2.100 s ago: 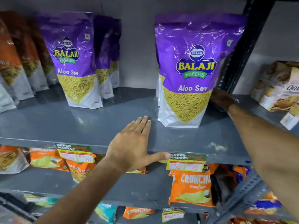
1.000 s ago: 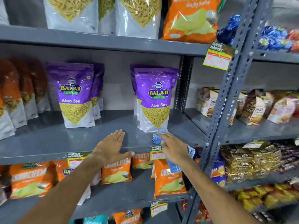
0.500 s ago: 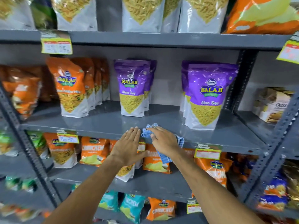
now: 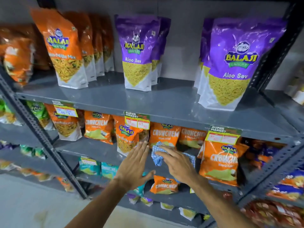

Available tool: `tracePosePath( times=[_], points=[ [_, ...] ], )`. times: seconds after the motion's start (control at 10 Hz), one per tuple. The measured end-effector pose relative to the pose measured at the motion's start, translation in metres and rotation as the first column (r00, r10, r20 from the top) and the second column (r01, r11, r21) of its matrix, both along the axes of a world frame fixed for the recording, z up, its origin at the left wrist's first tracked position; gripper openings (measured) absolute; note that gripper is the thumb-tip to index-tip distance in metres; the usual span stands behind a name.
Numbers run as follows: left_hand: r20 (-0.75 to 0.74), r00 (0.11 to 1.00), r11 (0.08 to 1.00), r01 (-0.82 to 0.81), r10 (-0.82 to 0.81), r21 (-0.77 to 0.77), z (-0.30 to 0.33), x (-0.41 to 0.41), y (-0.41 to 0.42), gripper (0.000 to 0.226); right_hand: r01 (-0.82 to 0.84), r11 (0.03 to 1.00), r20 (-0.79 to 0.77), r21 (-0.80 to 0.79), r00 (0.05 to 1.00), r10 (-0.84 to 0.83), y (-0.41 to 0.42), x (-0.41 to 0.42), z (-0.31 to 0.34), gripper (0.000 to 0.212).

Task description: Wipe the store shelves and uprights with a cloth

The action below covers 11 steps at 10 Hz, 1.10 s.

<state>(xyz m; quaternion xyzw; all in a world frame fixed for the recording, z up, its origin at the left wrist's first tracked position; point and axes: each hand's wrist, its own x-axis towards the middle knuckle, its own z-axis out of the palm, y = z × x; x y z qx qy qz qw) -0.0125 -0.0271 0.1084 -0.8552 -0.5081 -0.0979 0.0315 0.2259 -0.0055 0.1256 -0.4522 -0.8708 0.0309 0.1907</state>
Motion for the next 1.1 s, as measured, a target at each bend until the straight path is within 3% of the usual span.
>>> tracePosePath(
  times=[0.3,0.5,0.7,0.8,0.9,1.0,1.1],
  points=[
    [-0.050,0.997,0.953,-0.076,0.064,-0.293,-0.117,0.037,0.046,0.100,0.146,0.973,0.058,-0.176,0.989,-0.138,0.048,0.034,-0.123,0.049],
    [-0.020,0.995,0.955,-0.104,0.103,-0.276,-0.163,0.054,0.082,0.116,0.025,0.992,0.108,-0.121,0.994,-0.011,0.083,0.037,-0.196,0.047],
    [-0.064,0.990,0.955,-0.137,0.124,-0.265,-0.190,0.056,0.085,0.109,0.045,0.998,0.134,-0.053,0.990,-0.037,0.084,0.035,-0.208,0.048],
    [-0.102,0.987,0.927,-0.152,0.124,-0.344,-0.180,0.058,0.087,0.122,0.069,0.989,0.176,-0.134,0.983,-0.045,0.085,0.036,-0.202,0.052],
    [-0.111,0.984,0.917,-0.169,0.137,-0.361,-0.164,0.063,0.082,0.118,0.077,0.962,0.201,-0.262,0.979,-0.024,0.085,0.035,-0.195,0.059],
    [-0.042,0.994,0.969,-0.112,0.105,-0.220,-0.128,0.067,0.073,0.091,0.092,0.965,0.147,-0.245,0.988,-0.057,0.076,0.033,-0.156,0.065],
    [0.068,0.997,1.000,-0.022,0.022,-0.005,-0.092,0.067,0.052,0.081,0.054,0.982,0.021,-0.181,0.998,-0.051,0.046,0.027,-0.111,0.065]
  ],
)
